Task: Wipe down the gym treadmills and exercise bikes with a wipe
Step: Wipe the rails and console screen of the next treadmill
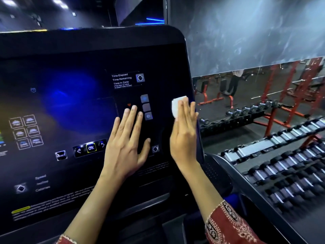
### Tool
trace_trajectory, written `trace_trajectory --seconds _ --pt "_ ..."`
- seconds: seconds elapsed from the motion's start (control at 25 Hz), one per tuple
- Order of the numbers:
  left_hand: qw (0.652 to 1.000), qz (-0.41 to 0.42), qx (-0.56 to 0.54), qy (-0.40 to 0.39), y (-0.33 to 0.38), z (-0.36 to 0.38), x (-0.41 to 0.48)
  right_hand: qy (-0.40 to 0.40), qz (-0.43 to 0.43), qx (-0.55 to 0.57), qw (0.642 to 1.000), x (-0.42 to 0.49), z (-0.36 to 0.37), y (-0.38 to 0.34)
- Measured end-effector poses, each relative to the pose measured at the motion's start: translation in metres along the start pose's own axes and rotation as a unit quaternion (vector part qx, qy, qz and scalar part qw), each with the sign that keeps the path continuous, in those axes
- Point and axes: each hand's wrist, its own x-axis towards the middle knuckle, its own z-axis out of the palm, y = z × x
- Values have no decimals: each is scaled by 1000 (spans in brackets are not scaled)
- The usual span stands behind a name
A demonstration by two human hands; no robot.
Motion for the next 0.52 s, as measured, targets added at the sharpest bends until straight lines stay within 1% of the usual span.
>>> trace_trajectory --seconds 0.04,0.12,0.16,0.2,0.28,0.32,0.36,0.44,0.48,0.52 --pt "1000 -1 -1 4 1 1 5 -16 -47 2 999 5 3 -8" --pt "1000 -4 -8 12 1 4 17 -75 -189 -15 979 23 6 -11" --pt "1000 -6 -10 16 1 5 22 -72 -213 -22 974 40 7 -5" --pt "1000 -9 -11 20 2 6 26 -50 -183 -21 982 55 7 1" --pt "1000 -12 -11 25 4 7 27 11 -43 0 999 69 1 8" --pt "1000 -11 -9 25 6 8 25 25 -4 -1 1000 62 -1 9" --pt "1000 -8 -6 25 8 9 21 18 -11 -11 1000 48 -2 10" --pt "1000 -2 0 22 11 10 15 -26 -81 -47 995 14 -8 16" --pt "1000 -1 1 18 12 10 12 -35 -85 -48 995 2 -10 22" --pt "1000 0 -1 15 13 11 9 -31 -55 -35 997 -5 -13 24"
